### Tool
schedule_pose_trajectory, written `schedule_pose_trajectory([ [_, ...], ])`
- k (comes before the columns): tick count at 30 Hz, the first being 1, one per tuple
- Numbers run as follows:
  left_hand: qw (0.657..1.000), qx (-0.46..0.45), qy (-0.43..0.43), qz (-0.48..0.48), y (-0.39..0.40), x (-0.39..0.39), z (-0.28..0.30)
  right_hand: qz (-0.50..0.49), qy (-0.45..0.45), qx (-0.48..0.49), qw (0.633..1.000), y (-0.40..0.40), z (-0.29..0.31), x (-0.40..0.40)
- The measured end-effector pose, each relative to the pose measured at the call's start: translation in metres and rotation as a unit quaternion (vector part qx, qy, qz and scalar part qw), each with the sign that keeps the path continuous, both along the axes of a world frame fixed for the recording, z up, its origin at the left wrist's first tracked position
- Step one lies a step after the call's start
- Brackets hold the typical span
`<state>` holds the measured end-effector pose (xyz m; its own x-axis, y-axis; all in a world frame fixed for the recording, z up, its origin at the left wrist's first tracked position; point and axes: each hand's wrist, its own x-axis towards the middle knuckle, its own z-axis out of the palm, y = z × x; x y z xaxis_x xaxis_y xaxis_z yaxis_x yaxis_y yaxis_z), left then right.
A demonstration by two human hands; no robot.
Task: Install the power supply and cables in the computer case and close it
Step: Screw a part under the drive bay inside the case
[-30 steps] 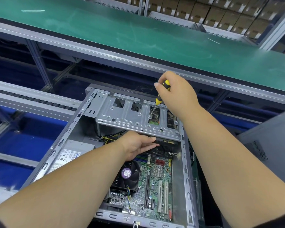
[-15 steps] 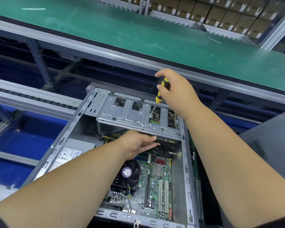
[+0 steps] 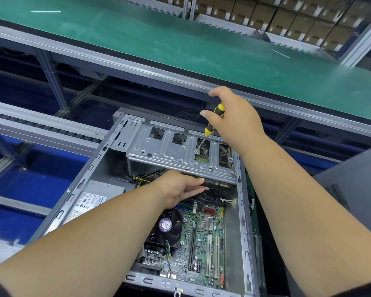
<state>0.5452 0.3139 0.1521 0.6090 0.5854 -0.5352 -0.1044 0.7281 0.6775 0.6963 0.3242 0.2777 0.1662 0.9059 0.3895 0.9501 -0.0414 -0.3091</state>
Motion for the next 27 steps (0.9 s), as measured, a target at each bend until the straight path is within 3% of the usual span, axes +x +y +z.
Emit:
schedule_pose_trajectory([
  [2, 1.000, -0.001, 0.000, 0.000, 0.0001, -0.0002, -0.0001, -0.007, -0.032, -0.015, 0.999, 0.0006, -0.0009, 0.0000],
  [7, 1.000, -0.003, 0.000, 0.001, 0.0005, 0.0001, 0.0004, 0.029, 0.085, -0.026, 0.996, -0.0027, 0.0010, 0.0011],
  [14, 1.000, -0.006, 0.001, 0.003, 0.0004, 0.0001, 0.0002, 0.036, 0.014, -0.036, 0.999, -0.0042, 0.0026, 0.0060],
  [18, 1.000, -0.008, 0.001, 0.003, 0.0007, 0.0002, 0.0002, 0.053, 0.058, -0.047, 0.996, -0.0031, 0.0038, 0.0089],
  [24, 1.000, -0.009, -0.002, 0.002, 0.0010, -0.0003, 0.0003, 0.042, 0.024, -0.029, 0.998, -0.0022, -0.0003, 0.0073],
  [27, 1.000, -0.007, -0.003, 0.003, 0.0006, -0.0008, 0.0006, 0.048, 0.049, -0.041, 0.997, -0.0038, -0.0005, 0.0064],
])
